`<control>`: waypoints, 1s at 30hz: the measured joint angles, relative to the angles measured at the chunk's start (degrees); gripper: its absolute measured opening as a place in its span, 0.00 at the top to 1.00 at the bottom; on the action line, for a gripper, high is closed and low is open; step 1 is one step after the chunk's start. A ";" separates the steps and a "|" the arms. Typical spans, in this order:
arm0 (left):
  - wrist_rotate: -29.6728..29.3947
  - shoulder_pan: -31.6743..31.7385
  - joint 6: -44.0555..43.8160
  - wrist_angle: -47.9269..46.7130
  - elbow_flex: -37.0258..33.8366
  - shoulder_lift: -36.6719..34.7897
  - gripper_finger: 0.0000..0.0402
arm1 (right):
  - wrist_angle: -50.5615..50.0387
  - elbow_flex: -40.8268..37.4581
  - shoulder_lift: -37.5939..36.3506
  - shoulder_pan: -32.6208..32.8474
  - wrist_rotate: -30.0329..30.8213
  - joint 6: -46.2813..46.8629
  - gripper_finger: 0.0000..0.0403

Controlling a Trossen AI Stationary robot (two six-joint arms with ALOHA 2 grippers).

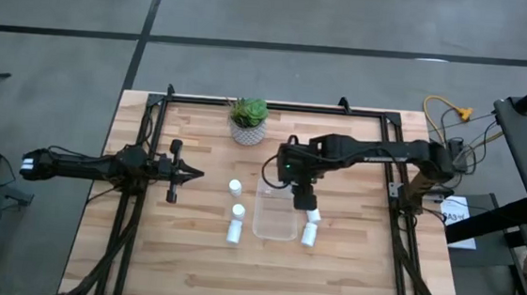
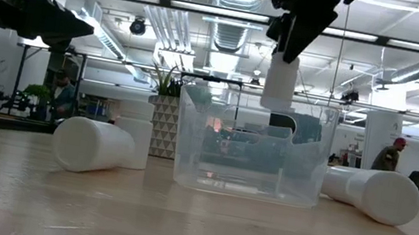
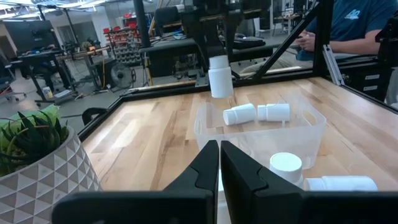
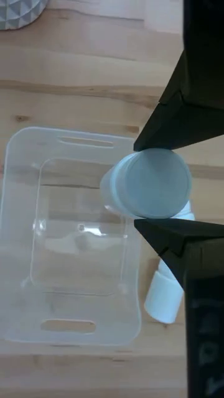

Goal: Pick and place pill bottles into a basket
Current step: Put the white medicine bottle into the transparent bin

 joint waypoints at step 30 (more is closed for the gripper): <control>0.01 0.00 0.05 -1.15 0.00 0.63 1.00 | 5.15 -1.41 7.22 -0.35 0.27 -2.37 0.65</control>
